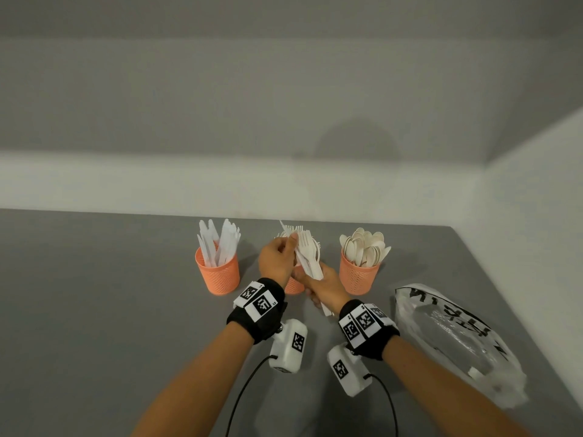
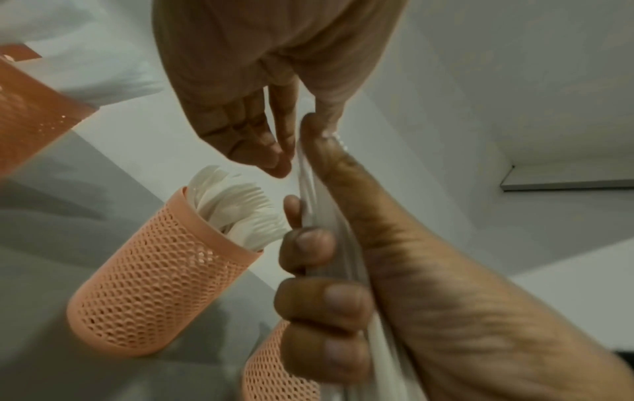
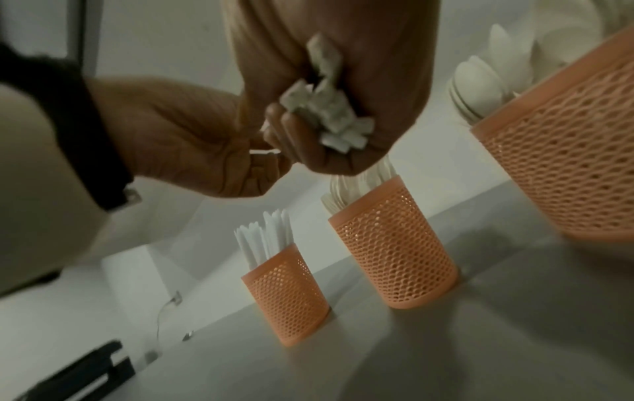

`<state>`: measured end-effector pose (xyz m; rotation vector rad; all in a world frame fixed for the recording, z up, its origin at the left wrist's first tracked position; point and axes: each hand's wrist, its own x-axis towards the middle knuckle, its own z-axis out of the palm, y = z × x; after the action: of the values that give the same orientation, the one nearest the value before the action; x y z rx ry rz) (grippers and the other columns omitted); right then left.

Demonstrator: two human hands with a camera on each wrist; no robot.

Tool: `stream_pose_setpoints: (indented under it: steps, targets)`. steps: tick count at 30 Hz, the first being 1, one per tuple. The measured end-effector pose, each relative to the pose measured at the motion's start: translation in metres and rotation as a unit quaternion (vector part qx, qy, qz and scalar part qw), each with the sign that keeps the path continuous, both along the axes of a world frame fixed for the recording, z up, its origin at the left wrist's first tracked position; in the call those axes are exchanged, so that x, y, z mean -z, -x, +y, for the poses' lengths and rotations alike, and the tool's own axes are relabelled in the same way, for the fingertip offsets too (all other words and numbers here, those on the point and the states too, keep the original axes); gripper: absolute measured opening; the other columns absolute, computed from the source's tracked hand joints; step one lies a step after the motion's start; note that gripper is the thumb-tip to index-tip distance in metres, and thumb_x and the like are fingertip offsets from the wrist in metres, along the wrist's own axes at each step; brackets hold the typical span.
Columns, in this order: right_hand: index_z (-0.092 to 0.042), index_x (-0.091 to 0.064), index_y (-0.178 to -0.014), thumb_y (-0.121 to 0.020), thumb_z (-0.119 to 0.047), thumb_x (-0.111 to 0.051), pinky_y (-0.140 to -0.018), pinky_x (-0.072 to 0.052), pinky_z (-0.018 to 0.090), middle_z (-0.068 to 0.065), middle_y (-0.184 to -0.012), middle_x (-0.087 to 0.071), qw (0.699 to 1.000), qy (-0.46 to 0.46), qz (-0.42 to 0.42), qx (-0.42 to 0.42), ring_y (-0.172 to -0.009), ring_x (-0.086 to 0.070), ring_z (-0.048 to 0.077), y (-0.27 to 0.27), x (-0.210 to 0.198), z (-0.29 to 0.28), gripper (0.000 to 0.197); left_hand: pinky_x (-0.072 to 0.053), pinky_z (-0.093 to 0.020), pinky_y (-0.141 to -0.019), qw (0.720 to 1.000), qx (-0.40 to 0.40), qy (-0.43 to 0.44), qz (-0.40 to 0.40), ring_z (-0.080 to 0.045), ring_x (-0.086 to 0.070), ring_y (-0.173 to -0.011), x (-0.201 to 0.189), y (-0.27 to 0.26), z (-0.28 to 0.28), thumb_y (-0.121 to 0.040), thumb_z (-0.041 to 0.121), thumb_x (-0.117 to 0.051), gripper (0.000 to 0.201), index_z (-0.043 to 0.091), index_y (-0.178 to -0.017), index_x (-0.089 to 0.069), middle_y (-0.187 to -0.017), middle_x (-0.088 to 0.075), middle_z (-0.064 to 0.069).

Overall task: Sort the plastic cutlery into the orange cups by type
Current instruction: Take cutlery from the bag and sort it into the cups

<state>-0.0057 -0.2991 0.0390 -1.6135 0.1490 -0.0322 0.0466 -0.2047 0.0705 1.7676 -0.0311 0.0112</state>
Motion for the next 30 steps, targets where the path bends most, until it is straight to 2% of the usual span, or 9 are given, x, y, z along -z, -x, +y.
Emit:
stream_pose_setpoints:
  steps: [3,7,11,15,18,22,25,28,30]
  targets:
    - [-0.022,-0.054,-0.088,-0.09,-0.031,-0.057,-0.033,-0.029,0.016,-0.003,-0.047,-0.046,0.998,-0.046,0.032,-0.011,-0.03,-0.036,0.006,-0.001,0.002,-0.005,0.01,-0.054,-0.037,-0.067,1.0,-0.006,0.004,0.03,-0.024,-0.06,-0.065,-0.001,-0.001,0.0,-0.097,0.023,-0.043,0.034,0.015,-0.065,-0.053,-0.069,-0.06,-0.009]
    - [-0.018,-0.053,-0.088,-0.094,-0.034,-0.05,-0.033,-0.03,0.015,0.002,-0.054,-0.047,0.996,-0.073,0.058,-0.012,-0.031,-0.039,0.007,-0.001,0.004,-0.009,0.017,-0.048,-0.027,-0.055,0.997,0.036,-0.031,0.056,-0.018,-0.053,-0.055,-0.001,0.003,-0.002,-0.095,0.015,-0.044,0.03,0.007,-0.066,-0.052,-0.065,-0.055,-0.007]
    - [-0.018,-0.053,-0.089,-0.095,-0.034,-0.048,-0.033,-0.032,0.014,0.005,-0.06,-0.05,0.994,-0.086,0.067,0.0,-0.032,-0.043,0.007,-0.002,0.007,-0.01,0.018,-0.055,-0.041,-0.071,0.998,0.024,-0.025,0.059,-0.027,-0.059,-0.059,0.003,0.005,-0.003,-0.092,0.011,-0.046,0.033,0.01,-0.06,-0.053,-0.063,-0.058,-0.009]
    - [-0.017,-0.055,-0.089,-0.095,-0.032,-0.047,-0.035,-0.039,0.017,0.009,-0.066,-0.056,0.993,-0.093,0.066,0.004,-0.036,-0.051,0.008,-0.004,0.009,-0.012,0.019,-0.054,-0.051,-0.083,0.999,-0.013,0.012,0.05,-0.038,-0.065,-0.082,0.009,0.004,-0.004,-0.092,0.012,-0.043,0.029,0.013,-0.065,-0.054,-0.084,-0.066,-0.024]
    - [-0.019,-0.056,-0.092,-0.095,-0.033,-0.047,-0.037,-0.042,0.018,0.011,-0.07,-0.06,0.995,-0.079,0.058,-0.006,-0.038,-0.055,0.008,-0.004,0.009,-0.013,0.017,-0.052,-0.051,-0.088,0.997,-0.019,0.038,0.061,-0.04,-0.064,-0.092,0.011,0.003,-0.006,-0.094,0.012,-0.041,0.027,0.016,-0.069,-0.053,-0.095,-0.066,-0.026]
    - [-0.013,-0.055,-0.108,-0.095,-0.033,-0.048,-0.038,-0.044,0.019,0.011,-0.073,-0.064,0.997,-0.065,0.047,-0.002,-0.042,-0.058,0.01,-0.004,0.01,-0.015,0.025,-0.053,-0.043,-0.088,0.995,-0.001,0.062,0.076,-0.03,-0.064,-0.087,0.009,0.005,-0.01,-0.094,0.013,-0.044,0.013,0.006,-0.091,-0.054,-0.088,-0.064,-0.013]
    - [-0.01,-0.056,-0.113,-0.095,-0.032,-0.049,-0.043,-0.05,0.022,0.015,-0.081,-0.067,0.997,-0.064,0.031,0.009,-0.048,-0.063,0.012,-0.005,0.01,-0.013,0.029,-0.053,-0.04,-0.083,0.995,-0.031,0.07,0.064,-0.026,-0.063,-0.08,0.01,0.006,-0.013,-0.095,0.014,-0.043,0.012,0.005,-0.101,-0.049,-0.085,-0.063,-0.01]
    - [-0.009,-0.057,-0.109,-0.096,-0.026,-0.048,-0.054,-0.055,0.019,0.008,-0.087,-0.067,0.998,-0.059,0.007,0.038,-0.063,-0.066,0.011,-0.006,0.008,-0.013,0.024,-0.05,-0.033,-0.062,0.984,-0.099,0.142,0.039,-0.02,-0.057,-0.059,0.01,0.004,-0.01,-0.097,0.011,-0.037,0.005,0.008,-0.1,-0.04,-0.07,-0.057,-0.005]
    - [-0.012,-0.057,-0.1,-0.095,-0.026,-0.049,-0.053,-0.055,0.021,0.004,-0.079,-0.066,0.996,-0.077,0.015,0.048,-0.062,-0.065,0.011,-0.005,0.005,-0.014,0.017,-0.043,-0.028,-0.052,0.978,-0.124,0.164,0.035,-0.021,-0.049,-0.055,0.012,-0.001,-0.004,-0.097,0.014,-0.037,0.006,0.009,-0.099,-0.04,-0.065,-0.048,-0.002]
